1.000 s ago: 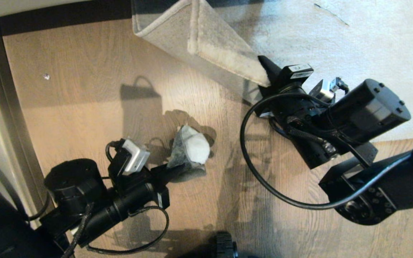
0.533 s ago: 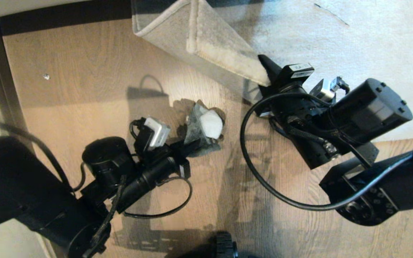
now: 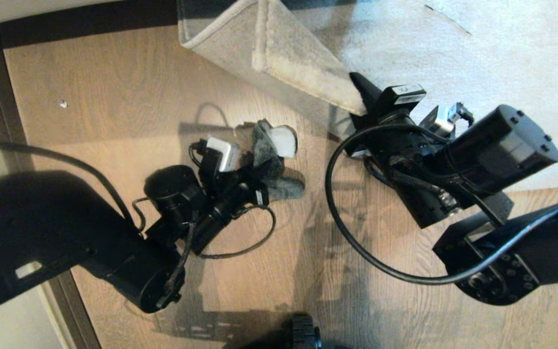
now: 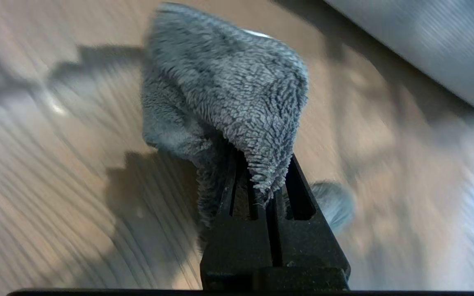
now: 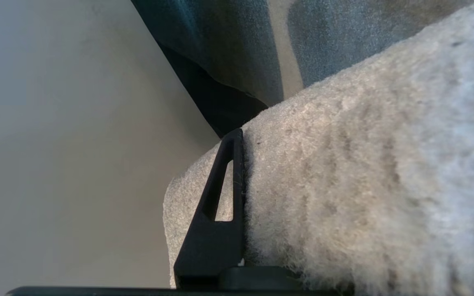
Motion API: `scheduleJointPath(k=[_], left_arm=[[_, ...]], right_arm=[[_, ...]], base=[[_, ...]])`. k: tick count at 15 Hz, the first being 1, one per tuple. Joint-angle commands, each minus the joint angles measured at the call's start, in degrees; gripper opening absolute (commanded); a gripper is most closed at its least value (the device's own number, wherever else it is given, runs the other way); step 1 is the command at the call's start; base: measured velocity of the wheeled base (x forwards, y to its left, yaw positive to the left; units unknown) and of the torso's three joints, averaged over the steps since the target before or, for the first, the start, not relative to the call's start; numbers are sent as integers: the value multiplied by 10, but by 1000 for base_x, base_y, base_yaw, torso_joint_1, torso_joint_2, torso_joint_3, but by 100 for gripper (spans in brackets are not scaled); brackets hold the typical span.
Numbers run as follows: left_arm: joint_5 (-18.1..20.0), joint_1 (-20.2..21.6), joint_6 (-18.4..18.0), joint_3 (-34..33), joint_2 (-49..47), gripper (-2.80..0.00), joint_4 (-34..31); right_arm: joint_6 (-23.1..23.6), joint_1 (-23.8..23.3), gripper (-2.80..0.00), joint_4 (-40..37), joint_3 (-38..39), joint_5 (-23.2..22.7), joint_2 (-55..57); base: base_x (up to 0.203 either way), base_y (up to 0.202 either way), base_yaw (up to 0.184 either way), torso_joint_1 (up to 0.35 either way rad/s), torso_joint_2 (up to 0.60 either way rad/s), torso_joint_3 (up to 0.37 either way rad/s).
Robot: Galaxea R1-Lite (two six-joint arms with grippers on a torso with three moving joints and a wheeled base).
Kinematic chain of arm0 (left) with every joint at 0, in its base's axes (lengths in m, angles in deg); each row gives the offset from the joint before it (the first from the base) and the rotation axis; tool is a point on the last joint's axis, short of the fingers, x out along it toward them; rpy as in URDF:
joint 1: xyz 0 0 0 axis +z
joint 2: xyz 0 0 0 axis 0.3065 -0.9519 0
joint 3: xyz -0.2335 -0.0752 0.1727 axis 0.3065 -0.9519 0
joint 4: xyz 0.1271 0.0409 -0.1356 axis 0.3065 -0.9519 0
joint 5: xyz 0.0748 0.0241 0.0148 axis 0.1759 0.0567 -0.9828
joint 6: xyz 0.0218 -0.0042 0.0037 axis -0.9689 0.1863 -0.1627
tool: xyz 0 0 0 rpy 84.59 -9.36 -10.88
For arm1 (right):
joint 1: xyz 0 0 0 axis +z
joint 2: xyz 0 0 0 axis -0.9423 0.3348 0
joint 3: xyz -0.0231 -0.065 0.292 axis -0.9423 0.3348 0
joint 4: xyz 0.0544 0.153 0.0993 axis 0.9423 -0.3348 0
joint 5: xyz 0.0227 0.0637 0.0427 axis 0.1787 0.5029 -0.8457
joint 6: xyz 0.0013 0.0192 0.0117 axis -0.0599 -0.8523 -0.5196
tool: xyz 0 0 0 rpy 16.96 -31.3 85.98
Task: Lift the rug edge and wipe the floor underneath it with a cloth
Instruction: Wipe the floor under the carpet with a rag
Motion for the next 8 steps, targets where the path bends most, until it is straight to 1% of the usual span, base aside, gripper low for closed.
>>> scheduleJointPath(k=[1,4,8], left_arm=[[-24,21,-1,28,-14,-280,28],[-28,52,-3,34,-3,-280,28],[-35,123,-5,43,19,-280,28]], right_arm=[[3,0,-280,25,1,1,0],[3,0,-280,25,0,1,-7],[20,5,-280,25,7,1,-11]], base=[[0,0,0,0,0,0],[0,0,0,0,0,0],[0,0,0,0,0,0]])
